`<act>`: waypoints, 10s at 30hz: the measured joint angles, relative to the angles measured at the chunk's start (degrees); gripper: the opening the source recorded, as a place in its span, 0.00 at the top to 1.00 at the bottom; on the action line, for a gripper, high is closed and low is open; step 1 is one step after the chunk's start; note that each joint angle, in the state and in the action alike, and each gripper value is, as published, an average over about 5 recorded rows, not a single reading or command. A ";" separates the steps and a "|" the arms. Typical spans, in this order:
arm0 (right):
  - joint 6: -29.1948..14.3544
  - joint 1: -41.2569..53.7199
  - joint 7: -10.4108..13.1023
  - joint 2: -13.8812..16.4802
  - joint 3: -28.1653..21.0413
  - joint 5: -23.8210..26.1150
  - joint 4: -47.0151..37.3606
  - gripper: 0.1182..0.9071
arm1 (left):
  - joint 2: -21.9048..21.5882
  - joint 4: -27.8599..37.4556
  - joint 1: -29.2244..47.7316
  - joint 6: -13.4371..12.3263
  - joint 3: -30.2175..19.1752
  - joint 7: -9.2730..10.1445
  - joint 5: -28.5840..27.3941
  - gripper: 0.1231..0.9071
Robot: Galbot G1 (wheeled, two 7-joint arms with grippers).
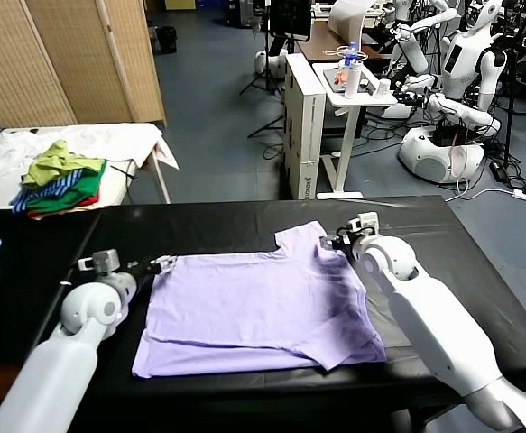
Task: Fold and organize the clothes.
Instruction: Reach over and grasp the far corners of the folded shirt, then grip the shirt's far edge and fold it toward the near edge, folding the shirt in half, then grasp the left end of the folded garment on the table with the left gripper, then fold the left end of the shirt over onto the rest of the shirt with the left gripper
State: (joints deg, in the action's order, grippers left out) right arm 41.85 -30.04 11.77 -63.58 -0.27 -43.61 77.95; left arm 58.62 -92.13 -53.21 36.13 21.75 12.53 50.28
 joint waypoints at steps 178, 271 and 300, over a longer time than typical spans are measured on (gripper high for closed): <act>-7.20 -38.22 -0.59 7.01 22.69 5.02 36.67 0.39 | 7.95 -22.01 -25.12 -5.32 8.75 -2.07 -19.83 0.76; -10.24 -48.55 -3.12 8.10 32.00 6.06 41.67 0.00 | 22.81 -41.88 -41.75 -9.68 6.93 -0.86 -24.11 0.94; -10.12 -48.58 -3.17 6.77 29.84 9.29 40.42 0.00 | 29.71 -31.75 -34.36 -10.72 -8.27 -1.58 -25.06 0.94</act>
State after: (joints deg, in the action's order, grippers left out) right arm 31.72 -78.62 8.60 -56.81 29.56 -34.33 118.37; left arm 88.33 -123.88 -87.57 25.41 13.48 10.96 25.22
